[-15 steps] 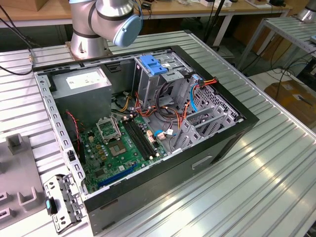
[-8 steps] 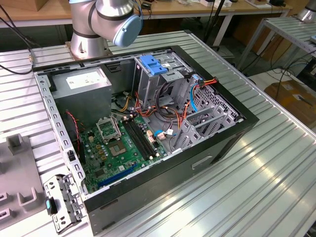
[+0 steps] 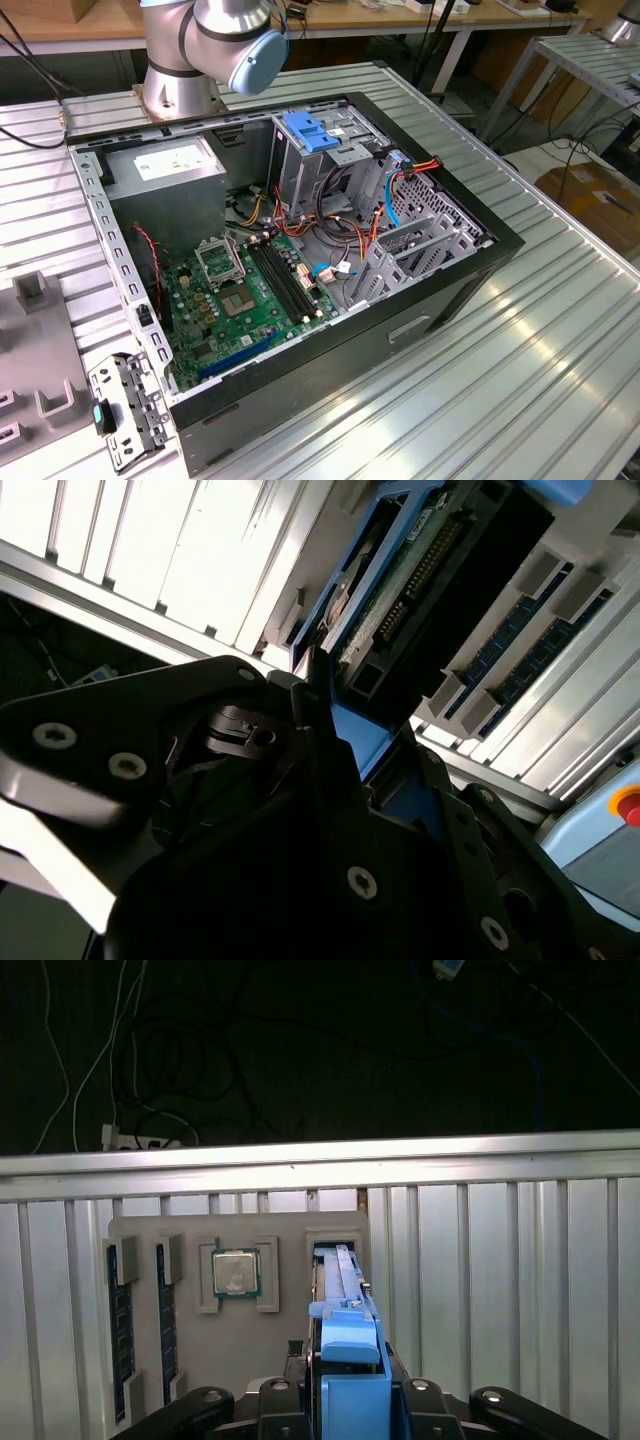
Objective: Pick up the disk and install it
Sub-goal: 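Pick up the disk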
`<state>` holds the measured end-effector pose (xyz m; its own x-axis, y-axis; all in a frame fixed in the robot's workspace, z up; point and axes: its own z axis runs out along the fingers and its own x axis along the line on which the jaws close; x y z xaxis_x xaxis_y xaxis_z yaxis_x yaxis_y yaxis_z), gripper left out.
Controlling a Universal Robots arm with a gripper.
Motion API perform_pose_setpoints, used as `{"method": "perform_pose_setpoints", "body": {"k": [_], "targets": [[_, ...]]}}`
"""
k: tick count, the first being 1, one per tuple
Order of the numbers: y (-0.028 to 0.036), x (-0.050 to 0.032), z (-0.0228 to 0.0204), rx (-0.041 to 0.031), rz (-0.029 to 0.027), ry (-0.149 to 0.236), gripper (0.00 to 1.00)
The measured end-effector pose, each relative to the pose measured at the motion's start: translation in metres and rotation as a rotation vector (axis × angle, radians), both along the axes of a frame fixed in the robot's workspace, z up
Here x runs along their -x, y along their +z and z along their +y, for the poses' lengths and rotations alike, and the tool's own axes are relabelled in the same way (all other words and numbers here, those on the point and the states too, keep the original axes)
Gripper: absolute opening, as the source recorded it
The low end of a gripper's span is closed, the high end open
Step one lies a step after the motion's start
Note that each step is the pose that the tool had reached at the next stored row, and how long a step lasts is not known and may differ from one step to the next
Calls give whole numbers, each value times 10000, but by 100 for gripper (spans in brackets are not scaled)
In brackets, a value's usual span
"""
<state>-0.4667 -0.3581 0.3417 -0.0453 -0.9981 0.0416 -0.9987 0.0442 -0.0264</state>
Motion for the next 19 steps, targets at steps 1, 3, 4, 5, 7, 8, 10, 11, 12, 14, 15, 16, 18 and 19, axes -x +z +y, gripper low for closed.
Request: {"method": "perform_pose_setpoints", "body": {"k": [1,3,4,5,7,8,10,11,12,14,15,16,18,19], "targets": [[8,0,0,2,-2,0,37],[25,0,0,7,-3,0,37],[32,0,0,8,-4,0,37],[44,0,0,11,-4,-1,37],[67,0,0,14,-3,-1,37],[77,0,0,14,-3,-1,37],[98,0,0,15,-4,0,37],[107,0,0,15,-4,0,37],[114,0,0,15,-5,0,37],[127,0,0,16,-4,0,37],[133,0,0,16,-5,0,37],[139,0,0,16,-5,0,37],[152,0,0,17,-4,0,37],[163,0,0,17,-5,-1,37]]}}
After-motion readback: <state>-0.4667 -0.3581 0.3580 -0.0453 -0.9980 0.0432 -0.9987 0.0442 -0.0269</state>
